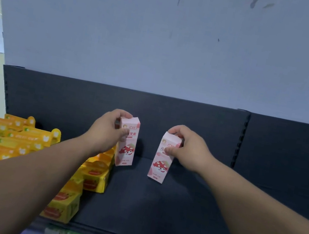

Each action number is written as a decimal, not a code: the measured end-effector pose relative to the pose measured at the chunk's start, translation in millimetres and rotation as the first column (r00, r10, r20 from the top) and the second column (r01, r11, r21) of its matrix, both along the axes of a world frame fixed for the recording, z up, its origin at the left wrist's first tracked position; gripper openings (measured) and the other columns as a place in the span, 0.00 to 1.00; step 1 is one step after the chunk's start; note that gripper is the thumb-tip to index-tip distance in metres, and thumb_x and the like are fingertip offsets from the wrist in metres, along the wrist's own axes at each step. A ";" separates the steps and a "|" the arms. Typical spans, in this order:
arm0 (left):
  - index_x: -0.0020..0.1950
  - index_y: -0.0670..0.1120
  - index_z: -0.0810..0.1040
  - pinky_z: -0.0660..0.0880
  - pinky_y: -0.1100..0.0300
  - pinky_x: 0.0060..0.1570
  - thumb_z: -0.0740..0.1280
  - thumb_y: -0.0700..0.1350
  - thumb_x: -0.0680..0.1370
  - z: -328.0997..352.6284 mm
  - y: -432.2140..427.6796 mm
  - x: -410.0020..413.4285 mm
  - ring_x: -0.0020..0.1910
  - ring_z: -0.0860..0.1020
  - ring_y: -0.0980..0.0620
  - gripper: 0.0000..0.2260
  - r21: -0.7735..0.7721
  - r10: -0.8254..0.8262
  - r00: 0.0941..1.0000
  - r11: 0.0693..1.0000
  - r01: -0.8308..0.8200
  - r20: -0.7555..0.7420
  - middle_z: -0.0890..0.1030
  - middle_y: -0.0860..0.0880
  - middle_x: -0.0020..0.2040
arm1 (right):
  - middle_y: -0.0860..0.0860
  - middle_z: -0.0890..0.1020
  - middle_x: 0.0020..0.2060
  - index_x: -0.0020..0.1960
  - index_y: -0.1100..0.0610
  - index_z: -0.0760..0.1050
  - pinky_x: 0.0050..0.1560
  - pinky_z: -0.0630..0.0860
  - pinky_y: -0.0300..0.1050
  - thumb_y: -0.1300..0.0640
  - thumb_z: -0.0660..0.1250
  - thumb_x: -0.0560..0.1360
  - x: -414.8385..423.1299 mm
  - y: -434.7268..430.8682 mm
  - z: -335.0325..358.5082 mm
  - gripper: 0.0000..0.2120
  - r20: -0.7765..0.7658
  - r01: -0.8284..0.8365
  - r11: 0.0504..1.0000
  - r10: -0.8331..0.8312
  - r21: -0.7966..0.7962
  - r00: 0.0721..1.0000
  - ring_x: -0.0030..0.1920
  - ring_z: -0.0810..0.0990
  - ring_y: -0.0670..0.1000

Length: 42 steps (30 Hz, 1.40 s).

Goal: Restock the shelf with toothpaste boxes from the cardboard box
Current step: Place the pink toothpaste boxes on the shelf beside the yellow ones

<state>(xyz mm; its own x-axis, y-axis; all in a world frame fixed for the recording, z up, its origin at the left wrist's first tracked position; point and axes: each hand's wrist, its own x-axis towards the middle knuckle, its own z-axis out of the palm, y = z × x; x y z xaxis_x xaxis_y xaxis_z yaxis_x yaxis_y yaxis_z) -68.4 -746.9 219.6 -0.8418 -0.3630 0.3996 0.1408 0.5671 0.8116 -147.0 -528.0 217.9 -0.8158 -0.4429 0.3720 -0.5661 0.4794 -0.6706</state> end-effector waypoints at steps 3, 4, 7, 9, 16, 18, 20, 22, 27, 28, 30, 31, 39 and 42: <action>0.59 0.54 0.74 0.81 0.48 0.50 0.66 0.37 0.78 -2.2 -10.1 -12.8 0.53 0.80 0.49 0.14 -0.008 -0.034 0.997 0.999 0.035 0.064 0.79 0.50 0.55 | 0.46 0.81 0.50 0.52 0.45 0.74 0.47 0.80 0.47 0.62 0.74 0.71 -15.0 -16.2 -5.1 0.17 0.034 -0.010 1.000 0.010 0.005 0.999 0.47 0.81 0.49; 0.59 0.54 0.74 0.81 0.49 0.50 0.66 0.38 0.78 -2.6 -13.8 -17.2 0.52 0.80 0.50 0.14 -0.008 -0.051 0.995 0.999 0.052 0.083 0.80 0.49 0.54 | 0.46 0.81 0.51 0.52 0.45 0.74 0.48 0.81 0.49 0.62 0.74 0.71 -19.4 -22.0 -5.9 0.17 0.046 -0.009 1.000 0.009 0.007 0.999 0.48 0.82 0.49; 0.60 0.53 0.73 0.82 0.51 0.48 0.65 0.38 0.78 -3.0 -26.2 -28.2 0.50 0.82 0.51 0.14 -0.011 -0.099 0.985 0.995 0.102 0.139 0.81 0.49 0.52 | 0.46 0.81 0.51 0.53 0.45 0.74 0.49 0.81 0.49 0.61 0.74 0.71 -30.1 -39.8 -5.5 0.17 0.072 -0.015 1.000 0.014 0.018 0.997 0.48 0.82 0.49; 0.60 0.53 0.73 0.82 0.51 0.46 0.65 0.38 0.79 -2.8 -35.3 -35.7 0.49 0.82 0.51 0.13 -0.008 -0.137 0.976 0.990 0.140 0.168 0.81 0.49 0.52 | 0.46 0.80 0.52 0.53 0.45 0.74 0.52 0.80 0.48 0.61 0.74 0.71 -36.8 -51.4 -4.4 0.17 0.067 -0.015 0.999 0.013 0.035 0.998 0.49 0.81 0.49; 0.57 0.52 0.72 0.82 0.53 0.47 0.65 0.38 0.79 3.2 -61.0 -56.7 0.49 0.82 0.53 0.11 -0.019 -0.250 0.947 0.966 0.259 0.203 0.81 0.51 0.52 | 0.46 0.80 0.52 0.59 0.48 0.75 0.49 0.79 0.41 0.63 0.72 0.73 -53.9 -82.8 1.0 0.18 0.132 -0.002 0.996 -0.010 0.090 0.991 0.49 0.81 0.47; 0.56 0.52 0.72 0.81 0.51 0.49 0.65 0.38 0.78 0.6 -66.6 -62.2 0.49 0.82 0.51 0.11 -0.022 -0.286 0.935 0.955 0.297 0.210 0.81 0.49 0.52 | 0.46 0.80 0.52 0.59 0.48 0.75 0.44 0.76 0.35 0.63 0.72 0.73 -57.4 -88.7 0.1 0.18 0.147 -0.004 0.993 -0.014 0.118 0.989 0.48 0.80 0.45; 0.56 0.53 0.72 0.81 0.52 0.48 0.66 0.38 0.78 -2.7 -70.0 -65.7 0.49 0.82 0.52 0.11 -0.048 -0.314 0.921 0.942 0.333 0.229 0.81 0.49 0.52 | 0.46 0.80 0.52 0.60 0.48 0.75 0.41 0.74 0.33 0.62 0.72 0.74 -59.9 -93.4 -0.8 0.18 0.162 0.004 0.991 -0.025 0.134 0.987 0.47 0.80 0.44; 0.55 0.54 0.72 0.81 0.53 0.48 0.66 0.39 0.78 -6.4 -72.7 -69.4 0.50 0.82 0.52 0.11 -0.086 -0.326 0.910 0.930 0.358 0.257 0.81 0.50 0.52 | 0.46 0.80 0.51 0.60 0.48 0.75 0.38 0.72 0.31 0.62 0.71 0.74 -61.4 -96.8 -0.3 0.17 0.175 0.016 0.990 -0.040 0.140 0.984 0.45 0.79 0.42; 0.54 0.55 0.71 0.81 0.51 0.48 0.66 0.39 0.78 -11.3 -78.6 -79.5 0.50 0.81 0.51 0.12 -0.080 -0.347 0.896 0.921 0.382 0.277 0.80 0.49 0.53 | 0.45 0.79 0.54 0.64 0.50 0.74 0.38 0.72 0.27 0.63 0.71 0.74 -62.5 -102.1 0.1 0.20 0.154 0.068 0.990 -0.087 0.127 0.984 0.45 0.78 0.39; 0.56 0.55 0.71 0.81 0.51 0.48 0.67 0.39 0.78 -11.7 -79.6 -80.6 0.50 0.81 0.52 0.12 -0.068 -0.352 0.894 0.921 0.384 0.276 0.79 0.49 0.54 | 0.45 0.79 0.55 0.65 0.50 0.74 0.40 0.73 0.28 0.63 0.72 0.74 -61.4 -103.0 -0.6 0.22 0.156 0.072 0.990 -0.090 0.118 0.984 0.46 0.78 0.40; 0.60 0.55 0.71 0.81 0.53 0.48 0.69 0.41 0.76 -11.2 -81.2 -80.7 0.51 0.80 0.53 0.16 -0.089 -0.344 0.901 0.921 0.378 0.266 0.78 0.51 0.56 | 0.45 0.78 0.57 0.67 0.50 0.72 0.46 0.76 0.30 0.64 0.74 0.71 -58.3 -103.5 -2.3 0.27 0.164 0.088 0.992 -0.102 0.091 0.981 0.48 0.80 0.43; 0.62 0.55 0.71 0.80 0.53 0.50 0.71 0.43 0.75 -10.6 -81.9 -80.6 0.54 0.78 0.54 0.18 -0.125 -0.331 0.911 0.921 0.369 0.246 0.76 0.52 0.58 | 0.46 0.78 0.59 0.68 0.50 0.72 0.51 0.77 0.35 0.64 0.75 0.70 -56.4 -102.8 -3.0 0.29 0.170 0.101 0.992 -0.112 0.075 0.979 0.51 0.81 0.45; 0.63 0.57 0.71 0.64 0.62 0.58 0.70 0.51 0.75 9.6 -49.6 -65.8 0.61 0.66 0.61 0.18 -0.327 -0.334 0.942 0.889 0.319 0.010 0.69 0.57 0.66 | 0.46 0.71 0.68 0.71 0.47 0.68 0.60 0.73 0.43 0.58 0.78 0.68 -13.9 -61.9 3.6 0.35 0.142 0.215 0.971 -0.229 0.109 0.963 0.61 0.74 0.48; 0.62 0.55 0.72 0.65 0.63 0.58 0.70 0.51 0.75 14.2 -12.0 -57.7 0.59 0.68 0.60 0.17 -0.368 -0.388 0.922 0.859 0.357 -0.012 0.69 0.57 0.63 | 0.47 0.71 0.69 0.70 0.46 0.69 0.64 0.73 0.46 0.56 0.78 0.68 11.5 -24.9 7.4 0.34 0.126 0.278 0.954 -0.292 0.114 0.948 0.63 0.75 0.49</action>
